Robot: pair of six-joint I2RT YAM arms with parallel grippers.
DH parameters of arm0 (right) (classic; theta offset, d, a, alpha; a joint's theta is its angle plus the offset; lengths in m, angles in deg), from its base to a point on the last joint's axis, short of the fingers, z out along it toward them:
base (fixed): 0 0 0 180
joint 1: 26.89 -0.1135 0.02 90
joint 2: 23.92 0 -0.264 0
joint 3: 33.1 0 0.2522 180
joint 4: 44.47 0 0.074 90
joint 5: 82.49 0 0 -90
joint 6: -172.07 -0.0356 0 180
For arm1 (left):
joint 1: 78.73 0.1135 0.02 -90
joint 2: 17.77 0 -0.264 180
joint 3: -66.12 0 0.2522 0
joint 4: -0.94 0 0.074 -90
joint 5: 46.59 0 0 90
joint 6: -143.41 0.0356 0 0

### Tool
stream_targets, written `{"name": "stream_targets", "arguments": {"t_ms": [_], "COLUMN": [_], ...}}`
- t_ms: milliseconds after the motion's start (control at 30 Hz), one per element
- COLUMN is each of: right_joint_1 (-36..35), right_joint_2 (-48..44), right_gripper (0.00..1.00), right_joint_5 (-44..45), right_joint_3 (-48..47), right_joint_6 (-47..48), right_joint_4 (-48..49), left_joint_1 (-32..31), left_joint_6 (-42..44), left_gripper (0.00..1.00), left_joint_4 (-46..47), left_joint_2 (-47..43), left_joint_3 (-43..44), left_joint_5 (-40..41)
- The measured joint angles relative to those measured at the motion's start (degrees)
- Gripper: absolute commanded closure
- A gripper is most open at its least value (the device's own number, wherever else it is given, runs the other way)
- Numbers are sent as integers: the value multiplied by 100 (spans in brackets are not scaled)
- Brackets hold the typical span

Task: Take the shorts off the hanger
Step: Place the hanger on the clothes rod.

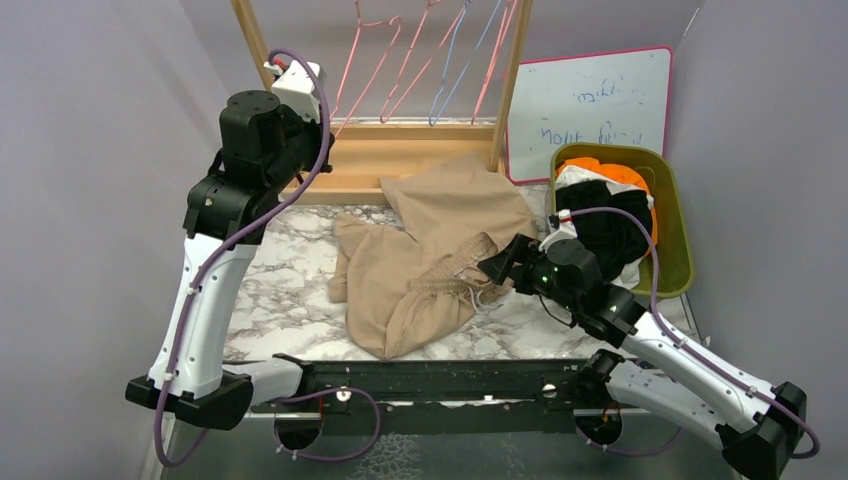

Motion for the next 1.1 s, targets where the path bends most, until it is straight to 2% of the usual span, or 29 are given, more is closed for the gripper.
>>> {"name": "stream_targets", "arguments": {"t_ms": [367,867,1100], "right_joint_1": [0,0,0], "right_joint_2": [-2,-37,72], "right_gripper": [16,16,16], "right_joint_5": [-9,-9,-13], "right_joint_3": [0,0,0], "right_joint_6": [-24,-26,-31], "right_joint_4": [-68,-223,-225], "left_joint_1": [7,11,11], "left_joint_6": [94,63,105], "left_gripper": [100,100,100], "left_joint_4": [31,402,439], "left_joint_2": [647,581,905], "left_joint_3": [511,579,649], "left_joint_5": [0,57,-17]}}
